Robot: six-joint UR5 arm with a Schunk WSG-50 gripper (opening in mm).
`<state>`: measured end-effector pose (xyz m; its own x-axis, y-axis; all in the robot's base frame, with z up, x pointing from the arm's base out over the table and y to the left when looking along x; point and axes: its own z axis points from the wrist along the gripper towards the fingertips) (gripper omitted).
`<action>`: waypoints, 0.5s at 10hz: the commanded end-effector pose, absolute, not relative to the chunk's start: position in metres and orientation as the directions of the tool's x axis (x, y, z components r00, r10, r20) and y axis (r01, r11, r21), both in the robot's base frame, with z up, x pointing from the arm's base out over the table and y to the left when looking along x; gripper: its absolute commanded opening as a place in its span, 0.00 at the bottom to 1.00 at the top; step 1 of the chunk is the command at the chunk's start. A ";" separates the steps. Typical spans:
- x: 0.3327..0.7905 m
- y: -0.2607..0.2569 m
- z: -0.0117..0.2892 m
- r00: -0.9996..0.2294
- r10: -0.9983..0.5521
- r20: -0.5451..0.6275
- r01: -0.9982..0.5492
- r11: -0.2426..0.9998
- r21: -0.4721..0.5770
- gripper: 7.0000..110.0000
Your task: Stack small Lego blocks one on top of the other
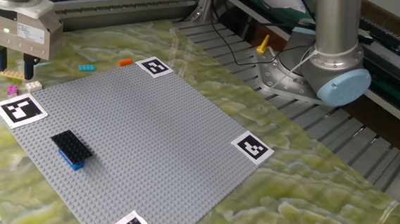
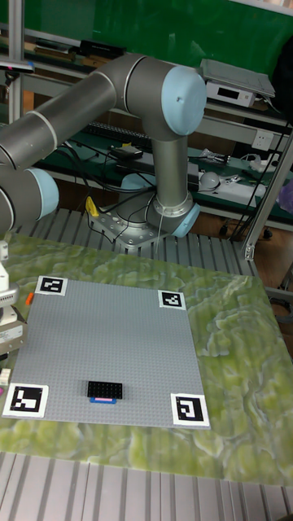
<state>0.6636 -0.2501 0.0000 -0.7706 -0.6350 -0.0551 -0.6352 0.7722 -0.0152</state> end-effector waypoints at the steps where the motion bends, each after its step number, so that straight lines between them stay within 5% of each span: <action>1: 0.662 -0.251 0.001 -0.771 -0.634 -0.052 -0.635 0.773 -0.010 0.36; 5: 0.661 -0.249 0.001 -0.770 -0.636 -0.055 -0.637 0.771 -0.004 0.36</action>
<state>0.6609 -0.2505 -0.0002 -0.7673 -0.6397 -0.0458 -0.6400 0.7683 -0.0104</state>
